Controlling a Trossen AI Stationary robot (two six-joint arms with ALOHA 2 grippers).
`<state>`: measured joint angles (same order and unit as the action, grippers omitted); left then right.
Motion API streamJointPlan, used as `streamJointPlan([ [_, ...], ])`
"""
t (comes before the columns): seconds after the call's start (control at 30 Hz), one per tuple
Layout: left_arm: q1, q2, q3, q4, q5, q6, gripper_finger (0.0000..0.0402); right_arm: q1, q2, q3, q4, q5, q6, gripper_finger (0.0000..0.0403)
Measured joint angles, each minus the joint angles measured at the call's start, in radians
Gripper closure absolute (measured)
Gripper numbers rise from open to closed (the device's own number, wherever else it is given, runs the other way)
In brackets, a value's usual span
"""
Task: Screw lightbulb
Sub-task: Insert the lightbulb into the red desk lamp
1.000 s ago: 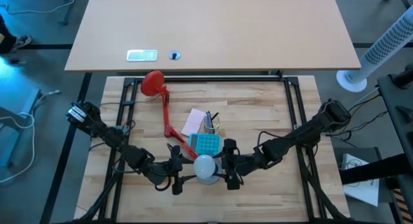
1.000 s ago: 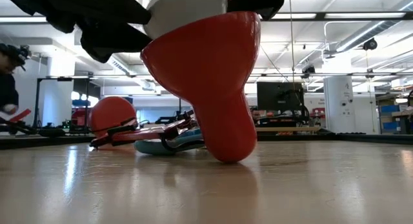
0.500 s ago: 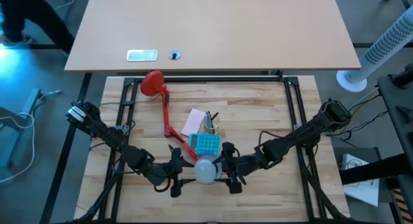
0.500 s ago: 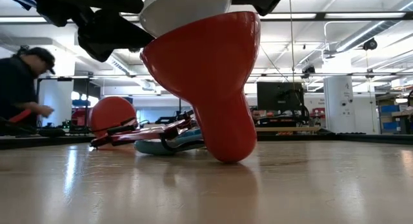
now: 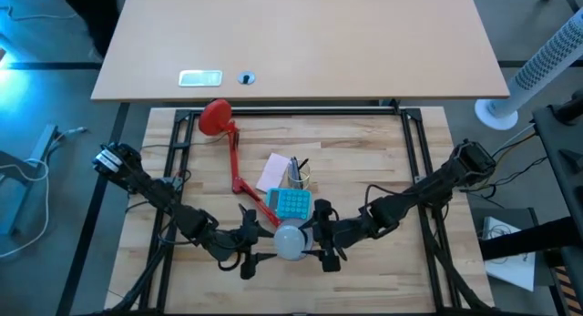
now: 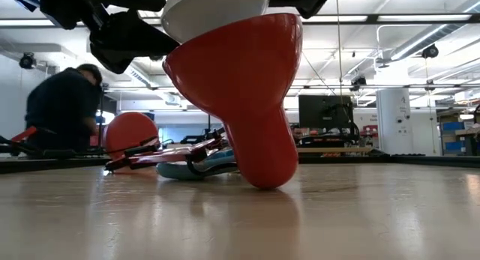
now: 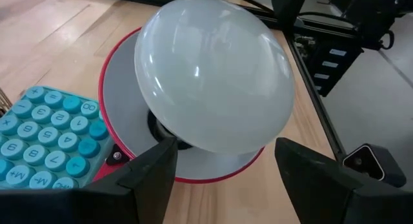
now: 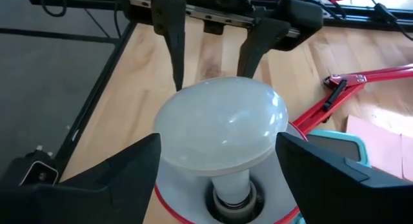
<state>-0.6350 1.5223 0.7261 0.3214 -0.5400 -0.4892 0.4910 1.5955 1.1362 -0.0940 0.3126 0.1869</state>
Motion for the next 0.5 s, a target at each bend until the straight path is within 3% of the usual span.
streamJointPlan([
  [0.33, 0.000, 0.000, 0.000, -0.001, -0.022, 0.046, 0.0149, -0.035, -0.006, 0.000, 0.029, 0.001, 0.125, 0.0103],
  [0.5, 0.000, 0.000, 0.000, -0.001, -0.023, 0.061, 0.0149, -0.033, -0.044, 0.000, 0.016, 0.000, 0.081, 0.0138],
])
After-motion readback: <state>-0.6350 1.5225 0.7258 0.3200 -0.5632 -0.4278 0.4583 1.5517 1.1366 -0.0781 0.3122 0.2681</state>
